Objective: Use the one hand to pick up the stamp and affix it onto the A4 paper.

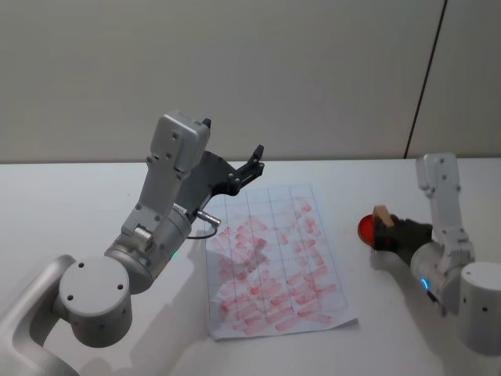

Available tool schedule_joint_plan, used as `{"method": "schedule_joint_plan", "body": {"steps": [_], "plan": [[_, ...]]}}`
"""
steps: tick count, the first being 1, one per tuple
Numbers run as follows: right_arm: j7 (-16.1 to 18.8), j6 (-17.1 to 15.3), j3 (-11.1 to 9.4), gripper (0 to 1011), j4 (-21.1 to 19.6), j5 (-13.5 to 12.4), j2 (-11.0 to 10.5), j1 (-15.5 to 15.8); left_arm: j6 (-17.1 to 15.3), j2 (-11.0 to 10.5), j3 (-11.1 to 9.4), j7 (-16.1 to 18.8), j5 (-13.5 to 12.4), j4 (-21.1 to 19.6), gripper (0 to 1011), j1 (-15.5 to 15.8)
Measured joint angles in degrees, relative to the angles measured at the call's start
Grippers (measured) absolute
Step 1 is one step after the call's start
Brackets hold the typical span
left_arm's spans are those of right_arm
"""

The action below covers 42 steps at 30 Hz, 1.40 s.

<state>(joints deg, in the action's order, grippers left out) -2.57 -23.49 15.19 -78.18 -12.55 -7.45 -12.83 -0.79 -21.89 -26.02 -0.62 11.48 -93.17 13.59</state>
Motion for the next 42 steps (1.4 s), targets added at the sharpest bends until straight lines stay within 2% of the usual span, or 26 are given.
{"method": "schedule_joint_plan", "body": {"steps": [4,16,23,31,42], "plan": [[0.39,0.49,-0.02,218,-1.61,0.38,-0.09,0.08,0.0,0.0,0.0,0.0,0.0,0.0,1001,0.0],[2.8,1.23,0.46,218,-10.05,2.76,-0.17,0.15,0.0,0.0,0.0,0.0,0.0,0.0,1001,0.0],[4.45,-0.12,1.43,218,-11.7,4.32,0.64,-0.19,0.0,0.0,0.0,0.0,0.0,0.0,1001,0.0],[6.52,-1.58,3.28,218,-9.35,6.57,2.34,-1.14,0.0,0.0,0.0,0.0,0.0,0.0,1001,0.0],[9.29,-1.04,5.82,219,-0.46,9.81,5.58,-4.1,0.0,0.0,0.0,0.0,0.0,0.0,1001,0.0]]}}
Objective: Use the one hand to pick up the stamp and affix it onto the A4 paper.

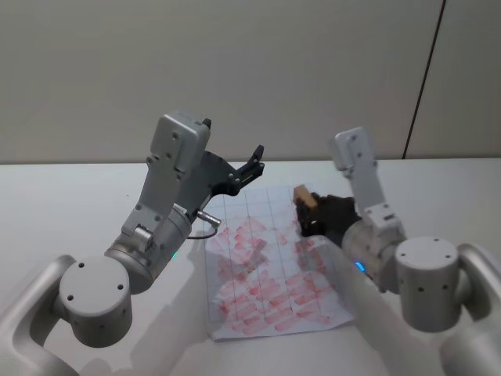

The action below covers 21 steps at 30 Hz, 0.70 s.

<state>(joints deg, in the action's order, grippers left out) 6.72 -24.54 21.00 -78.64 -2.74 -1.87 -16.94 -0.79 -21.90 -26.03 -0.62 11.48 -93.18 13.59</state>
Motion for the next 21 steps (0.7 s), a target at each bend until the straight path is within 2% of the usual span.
{"method": "schedule_joint_plan", "body": {"steps": [11,21], "plan": [[1.19,2.89,1.53,219,9.63,2.43,2.91,-3.7,0.0,0.0,0.0,0.0,0.0,0.0,1001,0.0],[1.26,4.52,2.04,218,15.35,3.58,4.4,-5.88,0.0,0.0,0.0,0.0,0.0,0.0,1002,0.0]]}}
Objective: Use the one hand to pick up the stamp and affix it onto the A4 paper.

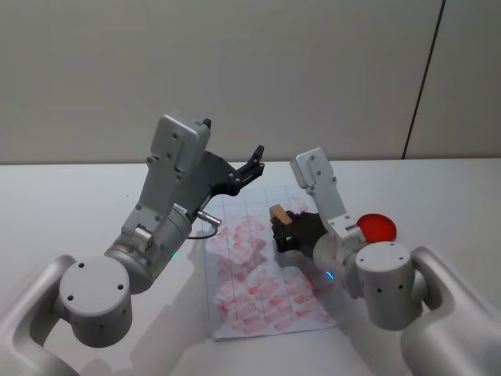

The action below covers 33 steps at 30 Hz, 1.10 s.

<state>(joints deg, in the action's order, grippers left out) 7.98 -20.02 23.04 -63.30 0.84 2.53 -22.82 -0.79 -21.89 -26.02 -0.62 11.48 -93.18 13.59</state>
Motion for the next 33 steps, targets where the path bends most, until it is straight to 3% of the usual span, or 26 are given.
{"method": "schedule_joint_plan", "body": {"steps": [17,25,33], "plan": [[0.06,0.91,0.16,218,3.99,0.54,0.9,-1.26,0.0,0.0,0.0,0.0,0.0,0.0,1001,0.0],[0.13,0.97,-0.08,218,3.77,-0.35,0.87,-1.06,0.0,0.0,0.0,0.0,0.0,0.0,1001,0.0],[0.13,0.06,-0.79,218,0.74,-2.64,0.46,-0.27,0.0,0.0,0.0,0.0,0.0,0.0,1001,0.0]]}}
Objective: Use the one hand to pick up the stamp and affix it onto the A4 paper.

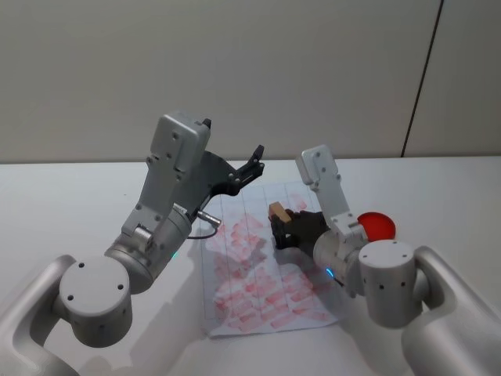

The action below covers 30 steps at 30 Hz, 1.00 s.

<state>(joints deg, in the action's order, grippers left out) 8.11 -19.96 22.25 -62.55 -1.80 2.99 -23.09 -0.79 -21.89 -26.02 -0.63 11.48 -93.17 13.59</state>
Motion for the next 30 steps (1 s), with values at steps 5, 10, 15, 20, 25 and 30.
{"method": "schedule_joint_plan", "body": {"steps": [5,10,15,20,25,30], "plan": [[-0.18,-0.32,-0.51,218,-3.24,-1.24,-0.32,0.37,0.0,0.0,0.0,0.0,0.0,0.0,1001,0.0],[-0.91,0.09,-1.2,218,-6.74,-1.99,-0.79,0.77,0.0,0.0,0.0,0.0,0.0,0.0,1001,0.0],[-2.29,0.38,-2.03,219,-10.12,-2.53,-1.46,1.33,0.0,0.0,0.0,0.0,0.0,0.0,1001,0.0],[-4.5,0.1,-3.3,219,-13.74,-3.11,-2.54,2.12,0.0,0.0,0.0,0.0,0.0,0.0,1001,0.0],[-6.49,-1.02,-4.84,219,-16.55,-3.63,-4.02,3.23,0.0,0.0,0.0,0.0,0.0,0.0,1001,0.0],[-7.71,-2.4,-6.12,218,-18.63,-4.05,-5.5,4.58,0.0,0.0,0.0,0.0,0.0,0.0,1001,0.0]]}}
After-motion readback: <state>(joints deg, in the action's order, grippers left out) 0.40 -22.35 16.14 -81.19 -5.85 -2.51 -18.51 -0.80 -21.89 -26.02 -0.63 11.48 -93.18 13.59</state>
